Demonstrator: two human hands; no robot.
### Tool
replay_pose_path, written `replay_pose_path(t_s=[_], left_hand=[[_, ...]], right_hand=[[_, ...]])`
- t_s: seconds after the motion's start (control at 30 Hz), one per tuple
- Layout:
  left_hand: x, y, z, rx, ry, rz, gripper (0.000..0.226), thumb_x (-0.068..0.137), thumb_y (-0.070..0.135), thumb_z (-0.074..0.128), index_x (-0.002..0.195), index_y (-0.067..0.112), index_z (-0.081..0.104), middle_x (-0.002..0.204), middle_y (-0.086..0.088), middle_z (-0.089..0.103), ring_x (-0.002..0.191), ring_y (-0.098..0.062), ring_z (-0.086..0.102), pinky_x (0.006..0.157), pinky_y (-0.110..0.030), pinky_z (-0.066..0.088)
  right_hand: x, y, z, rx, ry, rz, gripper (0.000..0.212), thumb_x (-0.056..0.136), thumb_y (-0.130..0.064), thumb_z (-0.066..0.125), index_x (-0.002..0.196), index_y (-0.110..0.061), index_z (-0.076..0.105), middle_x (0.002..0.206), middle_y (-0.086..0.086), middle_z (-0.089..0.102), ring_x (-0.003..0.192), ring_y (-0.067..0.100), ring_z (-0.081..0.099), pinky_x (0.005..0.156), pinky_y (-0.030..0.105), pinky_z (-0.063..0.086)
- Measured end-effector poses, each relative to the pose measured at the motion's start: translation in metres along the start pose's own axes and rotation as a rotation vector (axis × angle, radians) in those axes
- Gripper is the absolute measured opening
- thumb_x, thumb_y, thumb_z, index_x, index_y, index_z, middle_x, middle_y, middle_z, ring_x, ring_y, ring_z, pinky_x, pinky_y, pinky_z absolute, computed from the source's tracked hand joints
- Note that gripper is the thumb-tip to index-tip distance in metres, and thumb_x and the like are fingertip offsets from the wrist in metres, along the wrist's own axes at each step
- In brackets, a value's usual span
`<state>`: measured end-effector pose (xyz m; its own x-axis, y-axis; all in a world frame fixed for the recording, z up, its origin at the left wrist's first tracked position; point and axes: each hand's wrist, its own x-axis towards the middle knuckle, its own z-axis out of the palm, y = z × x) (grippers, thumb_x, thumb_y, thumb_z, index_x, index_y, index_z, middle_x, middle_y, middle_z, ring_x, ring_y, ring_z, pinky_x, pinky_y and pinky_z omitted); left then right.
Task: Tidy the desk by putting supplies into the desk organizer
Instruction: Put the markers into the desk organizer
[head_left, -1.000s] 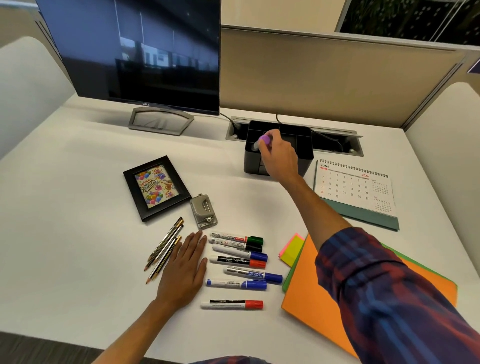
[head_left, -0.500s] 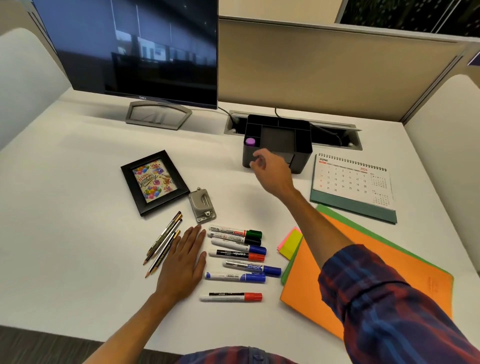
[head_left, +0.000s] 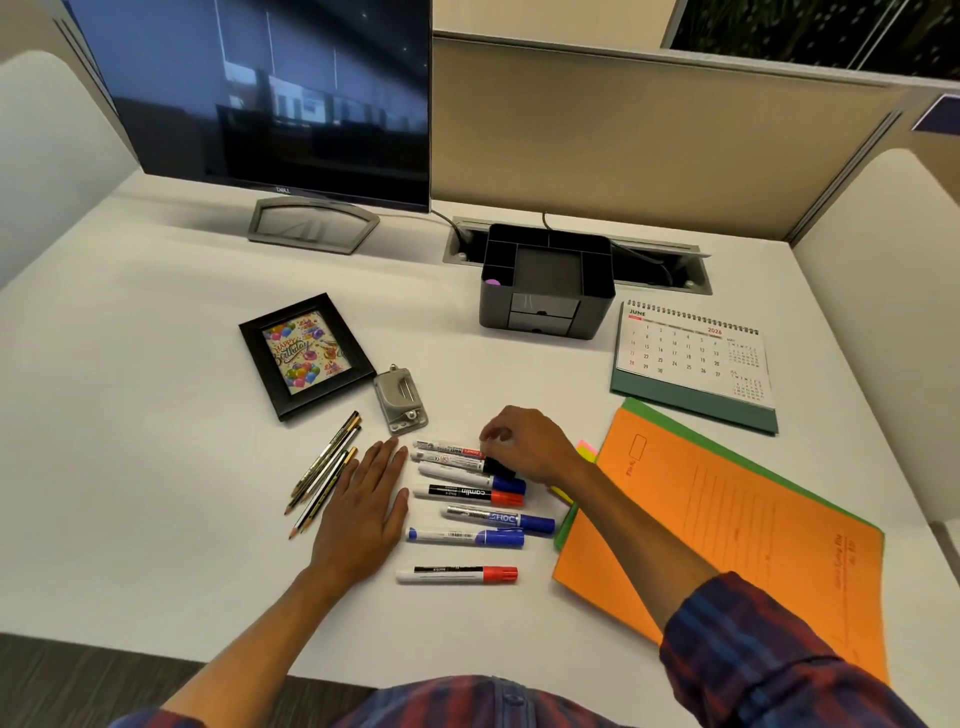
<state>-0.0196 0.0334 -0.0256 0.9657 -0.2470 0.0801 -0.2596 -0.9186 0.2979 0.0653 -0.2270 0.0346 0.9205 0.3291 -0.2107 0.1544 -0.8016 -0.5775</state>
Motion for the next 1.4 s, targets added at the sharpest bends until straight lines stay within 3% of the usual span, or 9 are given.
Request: replay_pose_path(t_s=[0.37,0.5,0.6,0.83,0.93,1.03,1.13,1.3,1.4], left_hand=[[0.001,-0.001,-0.001,0.017,-0.002,0.016,0.057,0.099,0.040,0.023,0.151,0.016,0.030,0.157,-0.002,0.029,0.146,-0.016,0.023,0.118,-0.038,0.015],[0.005,-0.003,-0.004,0.038,-0.015,0.056,0.060,0.100,0.043,0.017,0.149,0.013,0.033,0.155,-0.005,0.032,0.145,-0.017,0.025,0.118,-0.036,0.014],[0.005,-0.003,-0.003,0.027,-0.011,0.050,0.058,0.099,0.041,0.022,0.149,0.013,0.032,0.155,-0.005,0.032,0.145,-0.018,0.025,0.118,-0.036,0.013],[0.006,-0.003,-0.001,-0.012,-0.004,0.041,0.058,0.098,0.040,0.027,0.149,0.014,0.034,0.156,-0.004,0.032,0.145,-0.017,0.024,0.118,-0.036,0.014],[0.007,-0.004,0.001,-0.033,-0.004,0.040,0.059,0.097,0.040,0.027,0.150,0.014,0.032,0.156,-0.004,0.030,0.146,-0.017,0.021,0.119,-0.034,0.010],[0.008,-0.004,0.001,-0.026,-0.009,0.039,0.060,0.097,0.040,0.026,0.150,0.014,0.030,0.157,-0.004,0.028,0.146,-0.017,0.020,0.119,-0.035,0.010],[0.010,-0.003,0.001,-0.009,-0.011,0.035,0.061,0.096,0.041,0.025,0.151,0.015,0.028,0.158,-0.003,0.027,0.147,-0.016,0.018,0.119,-0.035,0.009],[0.009,-0.001,0.001,-0.011,-0.005,0.029,0.060,0.096,0.040,0.026,0.151,0.015,0.028,0.158,-0.003,0.026,0.147,-0.015,0.019,0.119,-0.035,0.010],[0.009,-0.001,0.001,-0.019,0.000,0.028,0.061,0.096,0.041,0.026,0.151,0.016,0.027,0.158,-0.002,0.025,0.147,-0.015,0.018,0.120,-0.035,0.010]], right_hand=[[-0.015,0.011,0.000,0.047,-0.060,-0.017,0.023,0.091,-0.041,0.059,0.102,-0.022,0.066,0.106,-0.004,0.065,0.096,0.015,0.059,0.085,0.038,0.051],[-0.014,0.011,-0.010,0.280,0.076,-0.005,0.013,0.094,-0.021,0.060,0.096,-0.012,0.070,0.092,-0.003,0.070,0.081,0.013,0.063,0.079,0.034,0.053],[-0.013,0.007,-0.017,0.294,0.149,0.000,0.014,0.091,-0.027,0.065,0.098,-0.015,0.070,0.091,-0.005,0.070,0.079,0.010,0.064,0.074,0.029,0.052],[-0.013,0.016,-0.006,-0.078,-0.048,-0.012,0.026,0.085,-0.042,0.067,0.104,-0.025,0.070,0.107,-0.004,0.065,0.093,0.013,0.058,0.082,0.035,0.051],[-0.012,0.018,-0.005,-0.093,-0.070,-0.022,0.025,0.088,-0.040,0.065,0.106,-0.024,0.069,0.110,-0.002,0.064,0.097,0.015,0.057,0.084,0.034,0.049],[-0.012,0.017,-0.009,0.080,-0.073,-0.031,0.020,0.087,-0.033,0.068,0.102,-0.020,0.071,0.101,-0.004,0.069,0.091,0.012,0.061,0.083,0.032,0.052],[-0.008,0.014,-0.021,0.294,0.008,-0.041,0.013,0.087,-0.021,0.069,0.097,-0.014,0.073,0.093,-0.003,0.072,0.084,0.006,0.063,0.080,0.025,0.051],[0.011,0.006,-0.053,0.490,0.309,-0.052,0.014,0.083,-0.019,0.075,0.095,-0.013,0.073,0.083,0.006,0.073,0.078,0.021,0.068,0.078,0.041,0.055],[0.026,-0.002,-0.081,0.539,0.528,-0.067,0.017,0.078,-0.018,0.079,0.093,-0.016,0.071,0.085,0.005,0.072,0.081,0.025,0.068,0.076,0.041,0.056]])
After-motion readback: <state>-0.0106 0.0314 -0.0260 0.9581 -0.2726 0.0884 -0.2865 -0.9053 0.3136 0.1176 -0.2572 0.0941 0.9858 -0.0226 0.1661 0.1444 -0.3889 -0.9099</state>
